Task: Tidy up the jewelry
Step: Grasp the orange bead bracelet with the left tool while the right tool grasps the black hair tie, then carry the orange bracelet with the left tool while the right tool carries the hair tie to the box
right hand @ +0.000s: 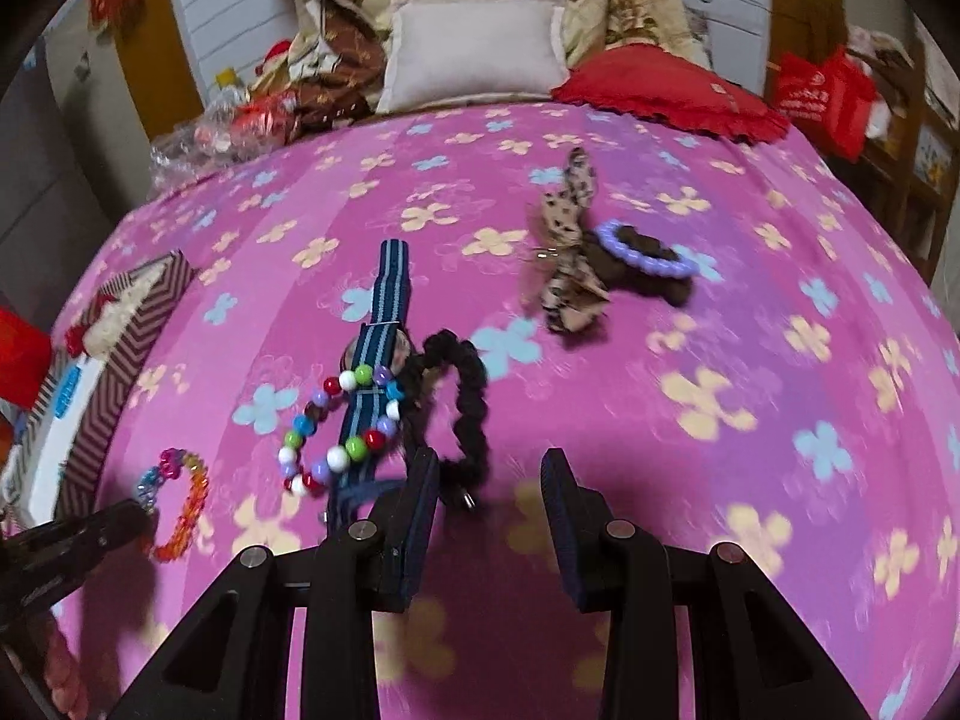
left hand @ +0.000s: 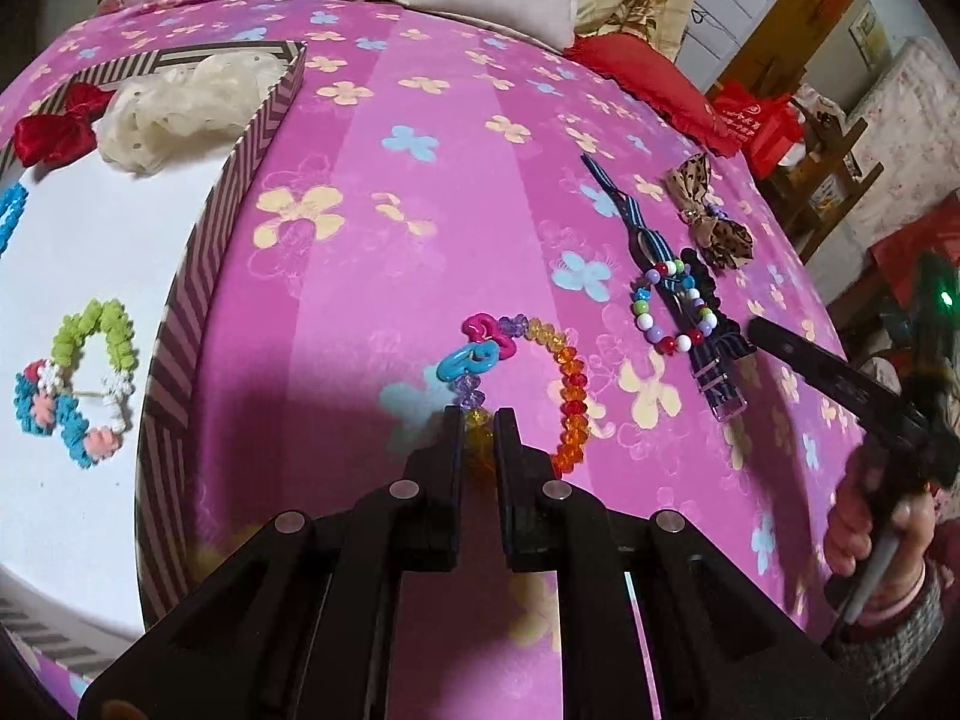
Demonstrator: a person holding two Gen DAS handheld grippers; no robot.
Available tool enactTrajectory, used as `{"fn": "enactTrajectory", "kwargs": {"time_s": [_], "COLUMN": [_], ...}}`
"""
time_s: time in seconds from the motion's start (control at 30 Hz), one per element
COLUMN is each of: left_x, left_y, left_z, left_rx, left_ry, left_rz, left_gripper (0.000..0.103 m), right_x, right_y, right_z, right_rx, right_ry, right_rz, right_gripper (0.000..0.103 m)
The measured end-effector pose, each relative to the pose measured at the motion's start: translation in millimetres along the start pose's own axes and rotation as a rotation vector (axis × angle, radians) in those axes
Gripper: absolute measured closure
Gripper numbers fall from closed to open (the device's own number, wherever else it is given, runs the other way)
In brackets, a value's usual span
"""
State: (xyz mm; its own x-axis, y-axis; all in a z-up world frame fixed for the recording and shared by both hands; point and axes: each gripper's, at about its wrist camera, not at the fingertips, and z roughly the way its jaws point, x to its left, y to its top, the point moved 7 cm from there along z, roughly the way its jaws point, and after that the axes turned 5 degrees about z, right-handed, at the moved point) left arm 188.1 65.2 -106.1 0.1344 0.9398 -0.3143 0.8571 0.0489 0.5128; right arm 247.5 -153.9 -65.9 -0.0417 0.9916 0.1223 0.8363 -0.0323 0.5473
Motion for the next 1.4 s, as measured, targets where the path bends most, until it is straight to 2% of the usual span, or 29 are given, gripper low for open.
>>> {"fn": "enactTrajectory", "kwargs": {"time_s": [0.17, 0.23, 0.3, 0.37, 0.43, 0.6, 0.87, 1.13, 1.4], "left_x": [0, -2, -5, -7, -11, -18, -25, 27, 102], "left_y": [6, 8, 8, 9, 7, 9, 24, 42, 63], "left_z": [4, 6, 7, 8, 9, -6, -85, -147, -181], "left_rx": [-0.008, -0.015, -0.027, -0.030, -0.020, -0.044, -0.199, -0.330, -0.401], "left_ry": [-0.006, 0.000, 0.018, 0.041, 0.035, -0.002, -0.108, -0.093, 0.007], "left_rz": [0.015, 0.026, 0.041, 0.064, 0.077, 0.085, 0.099, -0.008, -0.119], "left_gripper": [0.094, 0.094, 0.094, 0.094, 0.095, 0.095, 0.095, 0.095, 0.096], "right_x": [4, 6, 10, 12, 13, 10, 28, 91, 182], "right_y": [10, 14, 16, 18, 16, 18, 32, 34, 27], "right_z": [31, 37, 39, 40, 37, 8, -64, -110, -114], "right_rx": [0.054, 0.039, 0.029, 0.038, 0.052, 0.010, -0.087, -0.125, -0.107], "right_ry": [-0.033, -0.070, -0.078, -0.075, -0.068, -0.043, -0.003, 0.074, 0.118], "right_rz": [-0.013, -0.044, -0.065, -0.068, -0.063, -0.021, -0.032, -0.100, -0.245], "right_gripper": [0.069, 0.070, 0.080, 0.096, 0.097, 0.097, 0.098, 0.098, 0.097]}}
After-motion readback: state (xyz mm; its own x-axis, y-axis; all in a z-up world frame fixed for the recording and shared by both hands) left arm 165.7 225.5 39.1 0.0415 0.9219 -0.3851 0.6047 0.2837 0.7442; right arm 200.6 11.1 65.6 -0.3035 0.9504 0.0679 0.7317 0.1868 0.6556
